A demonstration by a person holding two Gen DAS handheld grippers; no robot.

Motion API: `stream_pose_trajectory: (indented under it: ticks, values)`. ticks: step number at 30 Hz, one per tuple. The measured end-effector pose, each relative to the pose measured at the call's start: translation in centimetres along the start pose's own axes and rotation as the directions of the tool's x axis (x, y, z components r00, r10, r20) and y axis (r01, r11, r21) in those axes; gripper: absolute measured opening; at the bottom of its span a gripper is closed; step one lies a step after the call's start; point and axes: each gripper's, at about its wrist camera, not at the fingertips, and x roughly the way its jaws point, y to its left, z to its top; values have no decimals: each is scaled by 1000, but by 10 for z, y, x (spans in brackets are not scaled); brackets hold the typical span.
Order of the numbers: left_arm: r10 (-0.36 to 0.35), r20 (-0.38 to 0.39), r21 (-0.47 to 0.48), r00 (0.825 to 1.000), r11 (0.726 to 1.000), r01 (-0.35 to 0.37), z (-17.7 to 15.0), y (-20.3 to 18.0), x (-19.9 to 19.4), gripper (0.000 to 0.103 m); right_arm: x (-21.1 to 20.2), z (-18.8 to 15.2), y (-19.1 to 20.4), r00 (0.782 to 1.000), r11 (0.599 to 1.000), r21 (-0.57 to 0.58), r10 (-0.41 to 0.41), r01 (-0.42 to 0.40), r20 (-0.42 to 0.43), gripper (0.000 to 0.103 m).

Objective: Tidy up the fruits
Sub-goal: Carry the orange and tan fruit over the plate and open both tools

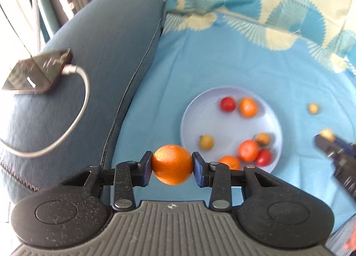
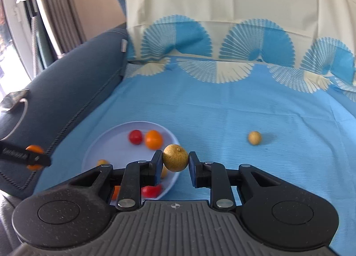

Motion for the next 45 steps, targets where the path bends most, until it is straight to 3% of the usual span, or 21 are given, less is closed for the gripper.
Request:
stream_pose_trajectory:
  ticks: [9,30,45]
  values:
    - [-42,33,47,999,998,41,14,-24,-3,42,-1,4,34,999,998,-54,38,-38,-4,26]
    - [-43,-47,106,998,993,48,50,-50,74,42,65,13,41,995,994,-88,57,-65,-85,26]
    - [-57,-66,127,996,990,65,57,-57,98,42,90,13,38,992,993,-101,48,-60,-116,26]
